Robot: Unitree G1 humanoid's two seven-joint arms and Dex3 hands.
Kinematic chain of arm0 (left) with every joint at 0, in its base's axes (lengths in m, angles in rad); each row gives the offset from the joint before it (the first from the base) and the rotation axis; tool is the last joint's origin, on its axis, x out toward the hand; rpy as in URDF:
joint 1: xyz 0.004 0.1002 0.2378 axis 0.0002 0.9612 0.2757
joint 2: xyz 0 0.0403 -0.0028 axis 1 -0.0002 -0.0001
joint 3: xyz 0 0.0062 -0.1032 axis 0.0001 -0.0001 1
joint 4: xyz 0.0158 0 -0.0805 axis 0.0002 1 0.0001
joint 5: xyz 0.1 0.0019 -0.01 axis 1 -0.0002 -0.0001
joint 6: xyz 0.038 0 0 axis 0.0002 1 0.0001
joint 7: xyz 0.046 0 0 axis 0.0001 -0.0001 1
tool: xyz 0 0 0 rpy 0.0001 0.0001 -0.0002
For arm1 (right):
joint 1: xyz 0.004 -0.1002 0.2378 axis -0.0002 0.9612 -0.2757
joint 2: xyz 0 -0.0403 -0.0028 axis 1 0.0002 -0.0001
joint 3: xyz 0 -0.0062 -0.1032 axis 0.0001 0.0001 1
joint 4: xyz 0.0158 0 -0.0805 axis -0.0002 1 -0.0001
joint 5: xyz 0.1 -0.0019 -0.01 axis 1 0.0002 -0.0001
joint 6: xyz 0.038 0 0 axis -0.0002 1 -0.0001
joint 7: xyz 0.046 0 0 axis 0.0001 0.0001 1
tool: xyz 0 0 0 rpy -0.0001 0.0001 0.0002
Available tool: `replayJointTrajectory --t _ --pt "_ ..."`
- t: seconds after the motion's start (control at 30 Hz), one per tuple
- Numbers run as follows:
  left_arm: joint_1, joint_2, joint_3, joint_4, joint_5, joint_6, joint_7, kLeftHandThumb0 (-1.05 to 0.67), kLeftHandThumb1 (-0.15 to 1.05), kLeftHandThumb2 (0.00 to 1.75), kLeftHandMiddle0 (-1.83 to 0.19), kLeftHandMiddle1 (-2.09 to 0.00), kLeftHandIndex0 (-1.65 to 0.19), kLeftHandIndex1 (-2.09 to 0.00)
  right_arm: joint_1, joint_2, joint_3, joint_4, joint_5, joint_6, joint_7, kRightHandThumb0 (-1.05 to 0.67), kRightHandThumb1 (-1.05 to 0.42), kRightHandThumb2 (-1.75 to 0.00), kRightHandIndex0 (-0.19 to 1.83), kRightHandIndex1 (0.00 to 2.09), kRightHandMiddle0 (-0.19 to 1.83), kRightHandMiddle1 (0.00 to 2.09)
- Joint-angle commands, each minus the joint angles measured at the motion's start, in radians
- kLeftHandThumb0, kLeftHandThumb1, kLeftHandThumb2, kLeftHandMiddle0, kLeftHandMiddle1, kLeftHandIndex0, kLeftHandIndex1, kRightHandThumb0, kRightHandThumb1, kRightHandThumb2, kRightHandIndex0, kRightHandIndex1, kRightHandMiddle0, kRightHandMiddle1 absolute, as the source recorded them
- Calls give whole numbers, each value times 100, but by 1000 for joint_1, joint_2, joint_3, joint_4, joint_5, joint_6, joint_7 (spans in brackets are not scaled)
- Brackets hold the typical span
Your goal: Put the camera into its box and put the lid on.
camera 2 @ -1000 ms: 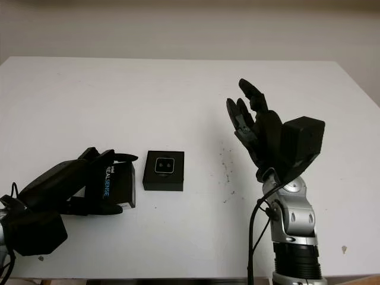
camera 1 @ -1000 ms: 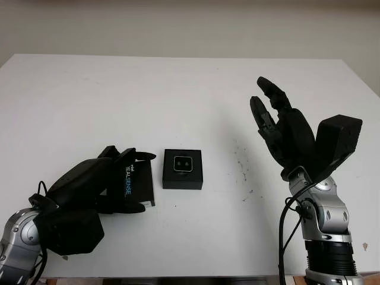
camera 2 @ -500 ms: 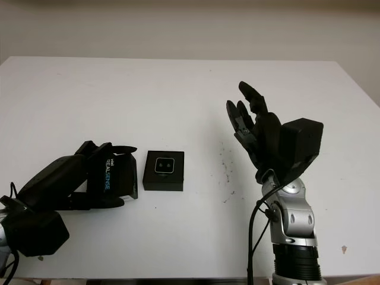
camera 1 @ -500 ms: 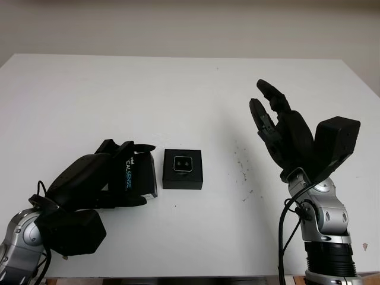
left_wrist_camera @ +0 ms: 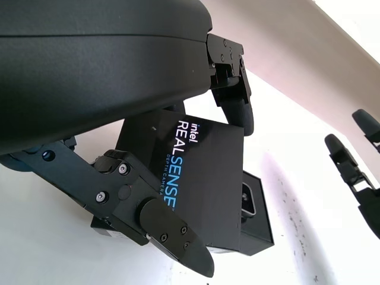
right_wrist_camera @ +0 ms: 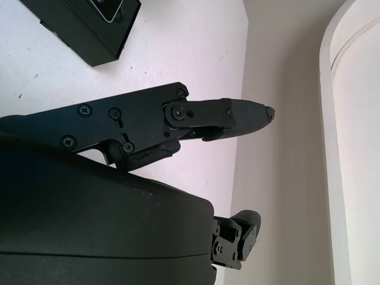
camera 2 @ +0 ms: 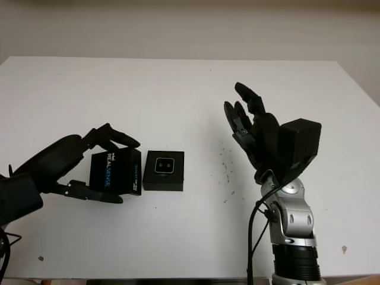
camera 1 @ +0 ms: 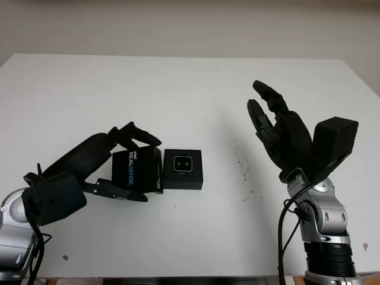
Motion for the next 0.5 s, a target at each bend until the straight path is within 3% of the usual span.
replayJointTrajectory --t 0.0,0.4,0.47 --pt "-29 8 4 -2 -10 10 -12 -31 105 6 -30 -169 -25 -130 -1 6 -8 -6 11 4 -2 -53 -105 -29 1 5 -15 63" --pt "-136 -14 -63 30 56 51 -11 -30 105 7 -25 -175 -20 -138 1 6 2 -10 4 4 -8 -54 -105 -29 2 6 -16 62" --pt "-161 -20 -86 42 81 59 -5 -31 105 7 -26 -166 -20 -140 2 7 3 -11 5 1 -9 -55 -105 -28 2 5 -16 62"
